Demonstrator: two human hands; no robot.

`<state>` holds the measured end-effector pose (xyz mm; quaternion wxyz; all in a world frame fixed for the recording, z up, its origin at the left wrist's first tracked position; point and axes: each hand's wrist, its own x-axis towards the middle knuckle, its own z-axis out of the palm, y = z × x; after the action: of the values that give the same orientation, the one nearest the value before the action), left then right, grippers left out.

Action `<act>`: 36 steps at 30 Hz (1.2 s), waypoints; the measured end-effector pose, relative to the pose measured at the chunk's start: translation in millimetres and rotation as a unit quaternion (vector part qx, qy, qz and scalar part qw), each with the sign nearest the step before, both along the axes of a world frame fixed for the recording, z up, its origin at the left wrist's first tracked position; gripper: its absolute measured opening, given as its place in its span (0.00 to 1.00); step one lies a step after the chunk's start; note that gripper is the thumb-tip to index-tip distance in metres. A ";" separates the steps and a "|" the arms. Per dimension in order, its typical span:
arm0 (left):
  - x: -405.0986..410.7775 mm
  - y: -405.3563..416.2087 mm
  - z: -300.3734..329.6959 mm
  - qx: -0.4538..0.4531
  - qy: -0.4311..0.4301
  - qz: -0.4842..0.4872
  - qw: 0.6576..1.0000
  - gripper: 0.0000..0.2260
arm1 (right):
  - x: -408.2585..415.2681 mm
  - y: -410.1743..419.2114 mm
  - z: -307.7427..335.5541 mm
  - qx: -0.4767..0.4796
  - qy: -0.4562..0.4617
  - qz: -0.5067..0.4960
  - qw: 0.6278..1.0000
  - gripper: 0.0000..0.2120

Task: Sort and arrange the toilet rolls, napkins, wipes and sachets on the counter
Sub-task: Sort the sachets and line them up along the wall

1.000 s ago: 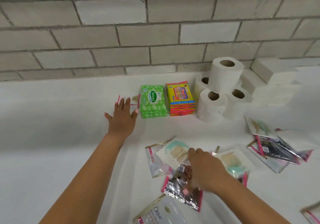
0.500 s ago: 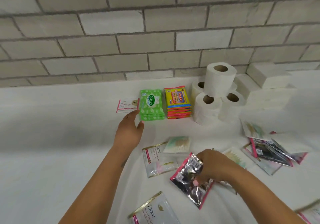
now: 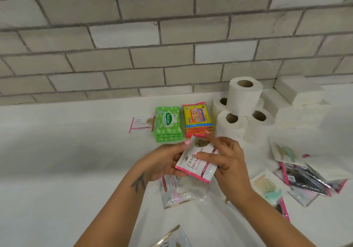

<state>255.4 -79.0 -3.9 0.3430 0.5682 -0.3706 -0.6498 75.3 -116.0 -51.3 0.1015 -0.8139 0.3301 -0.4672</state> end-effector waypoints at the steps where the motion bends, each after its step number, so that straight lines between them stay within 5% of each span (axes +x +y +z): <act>1: 0.6 -1.0 -0.9 -0.017 0.009 -0.004 1.000 0.17 | 1.8 0.0 -1.3 0.000 0.005 0.003 1.000 0.11; 11: 31.9 -17.5 -9.5 -0.051 -0.002 0.122 0.991 0.11 | -12.9 -11.7 2.0 0.152 0.041 -0.026 0.987 0.24; 16: 66.3 -24.2 -10.1 -0.063 -0.012 0.179 0.982 0.10 | -53.0 -40.8 9.4 0.341 0.258 -0.047 0.903 0.15; 20: 84.9 -31.6 -12.0 -0.078 -0.027 0.198 0.977 0.07 | -61.5 -43.7 3.4 0.422 0.374 -0.041 0.825 0.21; 30: 127.2 -48.6 -17.0 -0.114 -0.088 0.293 0.945 0.06 | -67.0 -34.5 5.2 0.372 0.480 -0.100 0.788 0.25; 36: 152.0 -66.5 -21.0 -0.104 -0.145 0.327 0.928 0.08 | -67.7 -41.6 0.9 0.396 0.491 -0.111 0.768 0.19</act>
<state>407.3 -145.5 -24.9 0.5359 0.7070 -0.2756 -0.3702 7.6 -157.6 -50.4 0.1864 -0.7773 0.5792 0.1603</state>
